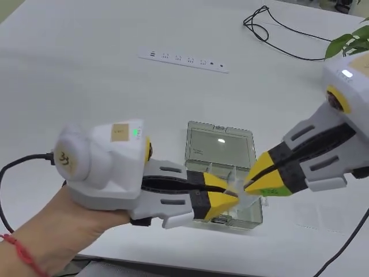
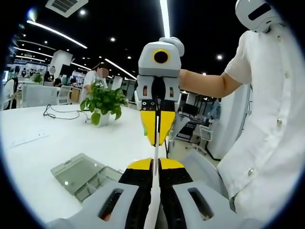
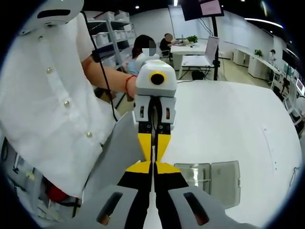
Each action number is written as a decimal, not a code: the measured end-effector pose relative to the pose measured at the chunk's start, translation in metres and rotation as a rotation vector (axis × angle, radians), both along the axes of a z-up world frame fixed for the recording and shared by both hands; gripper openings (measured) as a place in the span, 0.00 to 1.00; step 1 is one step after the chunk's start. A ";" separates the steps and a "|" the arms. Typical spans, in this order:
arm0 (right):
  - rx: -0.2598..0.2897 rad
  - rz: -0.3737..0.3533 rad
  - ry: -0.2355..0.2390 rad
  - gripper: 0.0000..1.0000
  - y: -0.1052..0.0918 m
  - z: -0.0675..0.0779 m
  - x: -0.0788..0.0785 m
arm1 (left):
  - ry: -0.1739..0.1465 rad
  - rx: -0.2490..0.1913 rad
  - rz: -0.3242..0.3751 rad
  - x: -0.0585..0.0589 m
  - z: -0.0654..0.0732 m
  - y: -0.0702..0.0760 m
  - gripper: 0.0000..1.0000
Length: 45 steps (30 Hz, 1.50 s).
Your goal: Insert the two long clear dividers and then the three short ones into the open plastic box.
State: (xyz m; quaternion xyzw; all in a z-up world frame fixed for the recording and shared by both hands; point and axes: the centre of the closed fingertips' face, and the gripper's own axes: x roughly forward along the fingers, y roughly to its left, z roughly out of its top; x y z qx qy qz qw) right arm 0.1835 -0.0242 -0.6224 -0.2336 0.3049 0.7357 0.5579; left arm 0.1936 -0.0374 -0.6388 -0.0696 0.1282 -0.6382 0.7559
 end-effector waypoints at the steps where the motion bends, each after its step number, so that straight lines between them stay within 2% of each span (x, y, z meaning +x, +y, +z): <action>1: 0.001 -0.003 -0.003 0.02 0.000 0.001 0.001 | 0.002 0.001 0.005 0.000 -0.001 0.001 0.01; 4: 0.008 -0.016 -0.007 0.02 0.000 0.002 0.002 | 0.006 0.011 0.023 0.002 -0.004 0.006 0.03; 12: 0.017 -0.073 -0.033 0.02 -0.004 0.000 0.022 | 0.025 0.063 0.079 0.006 -0.018 0.019 0.15; 18: 0.012 -0.107 -0.052 0.02 -0.003 -0.007 0.034 | 0.024 0.087 0.114 0.010 -0.024 0.028 0.21; 25: 0.005 -0.141 -0.074 0.02 -0.001 -0.019 0.049 | 0.029 0.126 0.168 0.018 -0.034 0.038 0.34; 28: -0.003 -0.151 -0.083 0.02 0.001 -0.026 0.056 | 0.024 0.147 0.184 0.022 -0.041 0.044 0.40; 35: -0.008 -0.164 -0.087 0.02 0.008 -0.043 0.069 | 0.043 0.198 0.221 0.028 -0.057 0.052 0.54; 42: -0.015 -0.176 -0.080 0.02 0.016 -0.069 0.079 | 0.061 0.192 0.279 0.035 -0.065 0.060 0.68; 43: -0.019 -0.178 -0.081 0.02 0.016 -0.079 0.081 | 0.062 0.188 0.284 0.035 -0.066 0.061 0.71; 45: -0.021 -0.176 -0.083 0.02 0.017 -0.086 0.082 | 0.057 0.197 0.294 0.037 -0.069 0.063 0.75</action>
